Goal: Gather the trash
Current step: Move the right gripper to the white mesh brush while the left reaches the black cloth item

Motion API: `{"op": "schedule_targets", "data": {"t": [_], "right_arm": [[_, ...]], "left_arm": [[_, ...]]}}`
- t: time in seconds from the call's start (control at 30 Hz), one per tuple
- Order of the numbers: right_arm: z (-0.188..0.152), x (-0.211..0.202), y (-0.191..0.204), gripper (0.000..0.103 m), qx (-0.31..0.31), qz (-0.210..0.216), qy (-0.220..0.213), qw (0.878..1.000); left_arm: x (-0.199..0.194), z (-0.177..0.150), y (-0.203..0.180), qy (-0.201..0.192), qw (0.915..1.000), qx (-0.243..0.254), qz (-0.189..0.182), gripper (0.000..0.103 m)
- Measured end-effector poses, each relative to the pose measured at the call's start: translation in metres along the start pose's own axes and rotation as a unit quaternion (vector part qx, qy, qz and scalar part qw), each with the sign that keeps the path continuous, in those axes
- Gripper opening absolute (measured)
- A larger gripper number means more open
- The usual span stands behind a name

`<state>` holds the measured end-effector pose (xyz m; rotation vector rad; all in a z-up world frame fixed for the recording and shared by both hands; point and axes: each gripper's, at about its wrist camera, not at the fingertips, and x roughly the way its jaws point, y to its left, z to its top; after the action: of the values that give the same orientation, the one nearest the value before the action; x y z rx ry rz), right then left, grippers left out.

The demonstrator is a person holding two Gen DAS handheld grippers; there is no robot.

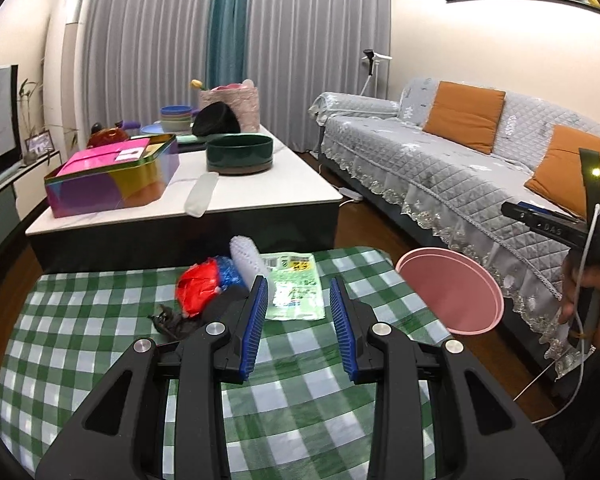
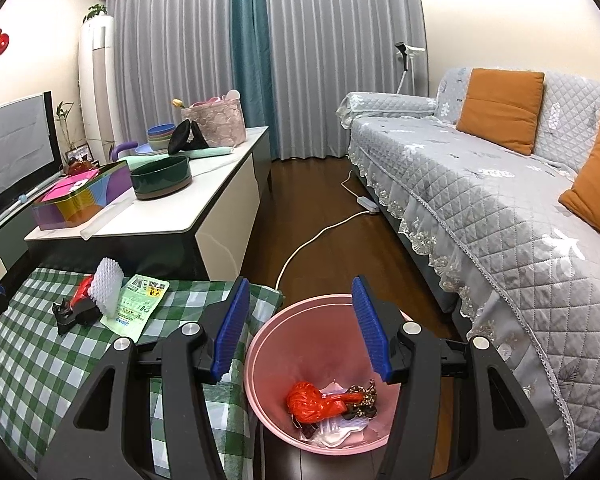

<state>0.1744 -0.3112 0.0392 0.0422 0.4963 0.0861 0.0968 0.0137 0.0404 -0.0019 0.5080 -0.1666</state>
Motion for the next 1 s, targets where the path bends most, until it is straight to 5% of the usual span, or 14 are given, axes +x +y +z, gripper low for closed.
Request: {"op": "schedule_targets", "data": {"t": [1.0], "right_arm": [[0.002, 0.028, 0.045, 0.054, -0.02, 0.035, 0.013, 0.999]], "left_arm": [[0.012, -0.01, 0.045, 0.01, 0.9982, -0.044, 0.039, 0.032]]}}
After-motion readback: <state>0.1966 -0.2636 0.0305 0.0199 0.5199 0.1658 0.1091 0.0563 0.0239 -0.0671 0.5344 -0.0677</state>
